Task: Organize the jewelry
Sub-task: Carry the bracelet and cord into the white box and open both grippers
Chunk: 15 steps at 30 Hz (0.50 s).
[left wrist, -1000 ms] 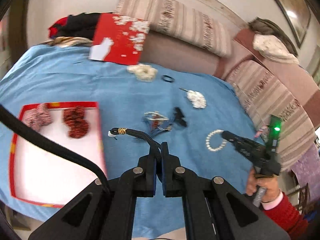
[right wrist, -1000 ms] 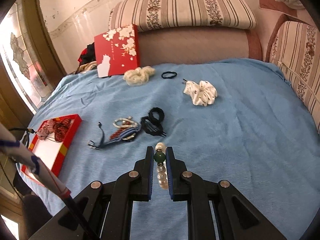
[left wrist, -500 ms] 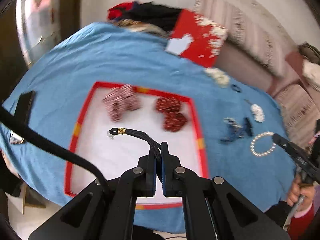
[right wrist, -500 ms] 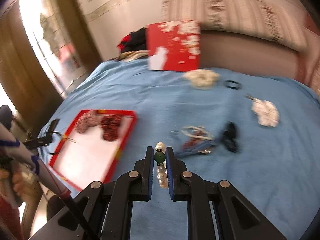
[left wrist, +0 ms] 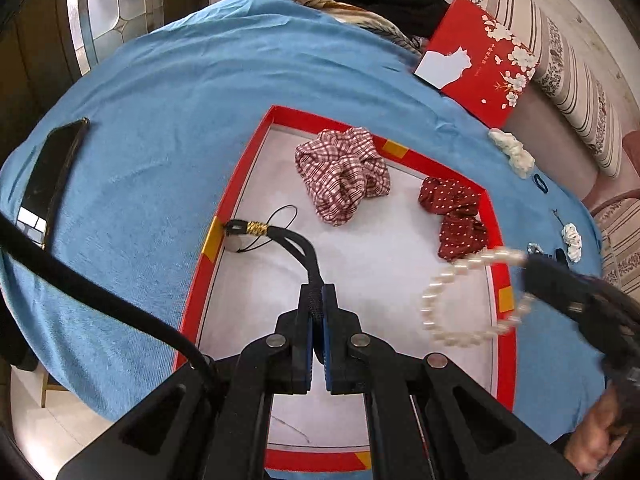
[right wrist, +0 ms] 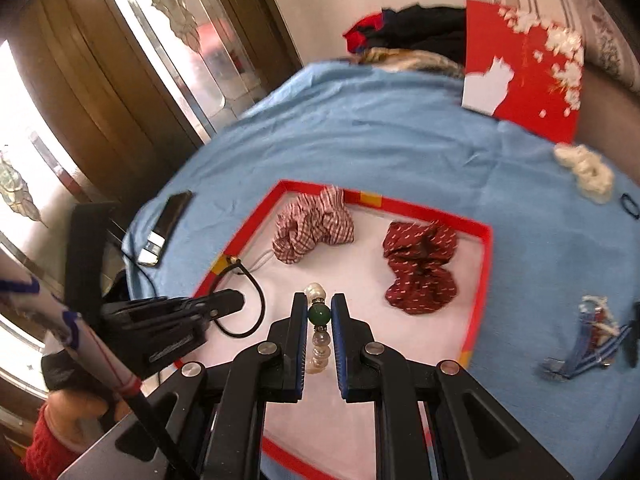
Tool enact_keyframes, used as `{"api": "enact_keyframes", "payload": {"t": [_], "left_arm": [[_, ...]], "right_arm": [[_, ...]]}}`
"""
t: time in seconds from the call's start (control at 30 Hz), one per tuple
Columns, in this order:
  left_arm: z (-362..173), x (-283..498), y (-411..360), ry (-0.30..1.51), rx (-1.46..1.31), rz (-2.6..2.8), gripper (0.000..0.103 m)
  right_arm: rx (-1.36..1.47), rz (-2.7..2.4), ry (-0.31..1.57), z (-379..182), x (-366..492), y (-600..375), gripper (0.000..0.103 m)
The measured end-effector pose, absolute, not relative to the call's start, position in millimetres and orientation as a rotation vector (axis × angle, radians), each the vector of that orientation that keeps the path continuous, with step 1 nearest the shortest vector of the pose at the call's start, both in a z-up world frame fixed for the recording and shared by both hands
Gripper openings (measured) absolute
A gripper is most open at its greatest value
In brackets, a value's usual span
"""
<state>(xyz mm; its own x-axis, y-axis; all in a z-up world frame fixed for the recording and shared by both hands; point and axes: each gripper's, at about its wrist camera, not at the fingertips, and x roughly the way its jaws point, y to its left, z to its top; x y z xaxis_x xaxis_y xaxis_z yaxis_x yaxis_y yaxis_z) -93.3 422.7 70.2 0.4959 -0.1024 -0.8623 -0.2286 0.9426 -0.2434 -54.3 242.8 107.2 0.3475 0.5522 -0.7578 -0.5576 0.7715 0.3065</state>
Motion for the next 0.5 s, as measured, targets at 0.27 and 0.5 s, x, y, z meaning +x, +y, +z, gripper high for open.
{"api": "enact_keyframes", "payload": {"t": [0.27, 0.5], "left_arm": [[54.4, -87.4, 427.4, 1.083, -0.356, 0.059, 0.003], [45.9, -85.7, 432.8, 1.088, -0.374, 0.077, 0.009]], "right_arm": [[-0.039, 0.631, 1.051, 62.9, -34.7, 239.7, 0.013], [-0.144, 0.594, 1.012, 61.9, -37.3, 238.0, 0.014]]}}
